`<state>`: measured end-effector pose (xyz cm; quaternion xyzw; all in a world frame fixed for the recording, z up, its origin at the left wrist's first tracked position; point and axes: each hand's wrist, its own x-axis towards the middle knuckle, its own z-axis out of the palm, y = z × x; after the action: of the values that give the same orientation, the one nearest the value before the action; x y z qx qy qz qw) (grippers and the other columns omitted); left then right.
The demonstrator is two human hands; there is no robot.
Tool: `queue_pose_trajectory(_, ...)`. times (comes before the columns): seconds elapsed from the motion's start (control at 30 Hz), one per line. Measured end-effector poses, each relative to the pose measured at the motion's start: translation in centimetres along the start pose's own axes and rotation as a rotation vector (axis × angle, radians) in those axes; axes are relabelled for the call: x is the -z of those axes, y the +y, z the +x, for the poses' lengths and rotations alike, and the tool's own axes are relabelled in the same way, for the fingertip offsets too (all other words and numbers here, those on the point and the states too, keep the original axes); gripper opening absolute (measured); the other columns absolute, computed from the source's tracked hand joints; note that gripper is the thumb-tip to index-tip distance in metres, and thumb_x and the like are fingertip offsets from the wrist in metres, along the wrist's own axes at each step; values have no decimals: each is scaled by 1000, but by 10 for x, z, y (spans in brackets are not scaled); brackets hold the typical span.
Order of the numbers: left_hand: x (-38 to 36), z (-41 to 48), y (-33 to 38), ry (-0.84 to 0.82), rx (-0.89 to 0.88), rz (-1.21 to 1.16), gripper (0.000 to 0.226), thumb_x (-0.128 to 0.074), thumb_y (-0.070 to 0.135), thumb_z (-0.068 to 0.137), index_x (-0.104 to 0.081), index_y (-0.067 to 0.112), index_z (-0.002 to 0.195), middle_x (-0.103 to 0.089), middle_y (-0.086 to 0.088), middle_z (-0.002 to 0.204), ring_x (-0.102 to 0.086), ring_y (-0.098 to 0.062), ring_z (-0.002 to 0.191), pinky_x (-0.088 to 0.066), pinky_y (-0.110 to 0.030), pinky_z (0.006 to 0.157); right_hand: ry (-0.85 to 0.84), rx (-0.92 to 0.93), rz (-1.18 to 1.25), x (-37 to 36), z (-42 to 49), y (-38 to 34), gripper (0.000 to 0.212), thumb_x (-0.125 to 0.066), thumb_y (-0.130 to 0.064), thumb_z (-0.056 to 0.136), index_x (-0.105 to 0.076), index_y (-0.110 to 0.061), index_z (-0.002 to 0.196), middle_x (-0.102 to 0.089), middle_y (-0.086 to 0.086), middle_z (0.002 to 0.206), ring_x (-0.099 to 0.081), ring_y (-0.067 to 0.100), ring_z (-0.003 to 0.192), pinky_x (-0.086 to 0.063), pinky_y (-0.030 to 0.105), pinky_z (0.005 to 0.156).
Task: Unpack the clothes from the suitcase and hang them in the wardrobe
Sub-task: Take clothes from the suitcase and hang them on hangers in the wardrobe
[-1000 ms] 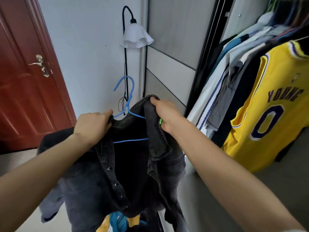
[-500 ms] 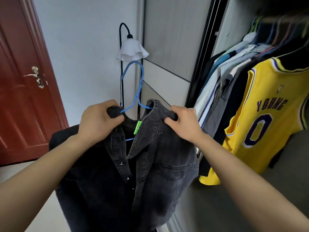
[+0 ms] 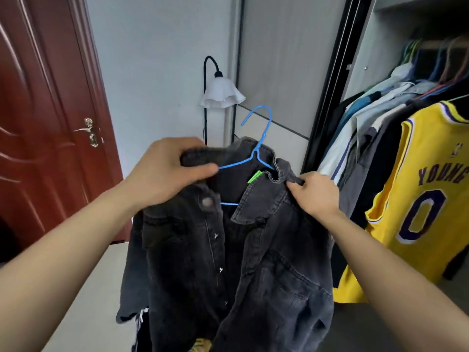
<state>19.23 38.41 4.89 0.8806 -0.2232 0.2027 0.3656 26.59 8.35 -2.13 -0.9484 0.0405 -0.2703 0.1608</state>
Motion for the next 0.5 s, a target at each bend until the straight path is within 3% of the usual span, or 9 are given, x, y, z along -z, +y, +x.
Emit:
queue_pose_trajectory(0.07,7,-12,3,-414,42,-164,38,-69,55,70,-75,31,99,-74,11,99,-68,-4,98,-52,-23,88,73,-11,74,11,3,7,46,-60,-43,85,-53,-7,57,-59,11,61,-59,38,71,-45,36,59)
queue_pose_trajectory(0.1,9,-14,-4,-430,60,-291,38,-70,50,72,-75,30,104,-73,12,108,-65,-3,105,-50,-22,94,106,-14,107,17,1,10,45,-62,-39,84,-53,-5,56,-53,8,54,-57,36,66,-43,35,57)
queue_pose_trajectory(0.13,9,-13,-17,-310,71,-370,36,-72,40,77,-73,26,110,-70,10,114,-63,-3,110,-49,-25,99,138,-18,136,21,0,13,45,-63,-37,84,-54,-2,57,-49,7,50,-54,35,63,-41,35,56)
queue_pose_trajectory(0.2,6,-7,-52,53,60,-118,49,-73,40,79,-64,22,124,-62,6,127,-54,-6,121,-41,-34,108,197,-17,178,26,-4,18,47,-65,-36,84,-54,2,58,-42,7,47,-48,34,58,-37,36,55)
queue_pose_trajectory(0.27,-5,-1,-86,80,46,223,75,-59,64,75,-49,26,138,-54,1,136,-45,-18,130,-32,-44,112,232,2,195,29,-7,20,51,-67,-33,84,-44,0,53,-34,6,44,-39,31,51,-32,35,52)
queue_pose_trajectory(0.3,-12,2,-102,56,49,323,76,-52,68,77,-43,29,142,-52,1,138,-42,-22,131,-28,-47,112,242,10,196,32,-8,20,53,-68,-33,83,-40,-2,50,-31,6,43,-35,31,51,-30,35,52)
queue_pose_trajectory(0.37,-24,10,-114,91,39,404,59,-49,65,85,-47,32,135,-55,0,124,-43,-26,123,-26,-47,106,258,17,178,38,-9,22,57,-65,-42,81,-34,-6,48,-31,7,44,-34,34,54,-32,35,52)
queue_pose_trajectory(0.43,-29,22,-111,117,-27,421,48,-44,64,89,-57,23,109,-57,-3,95,-50,-30,99,-36,-40,85,273,32,135,42,-11,26,56,-53,-54,73,-34,-8,46,-33,8,46,-38,37,56,-38,37,53)
queue_pose_trajectory(0.5,-35,28,-105,71,-82,372,50,-34,67,89,-47,18,85,-49,2,74,-48,-27,79,-31,-34,65,281,42,78,47,-13,31,55,-46,-58,68,-39,-7,47,-38,10,48,-47,41,59,-42,39,55)
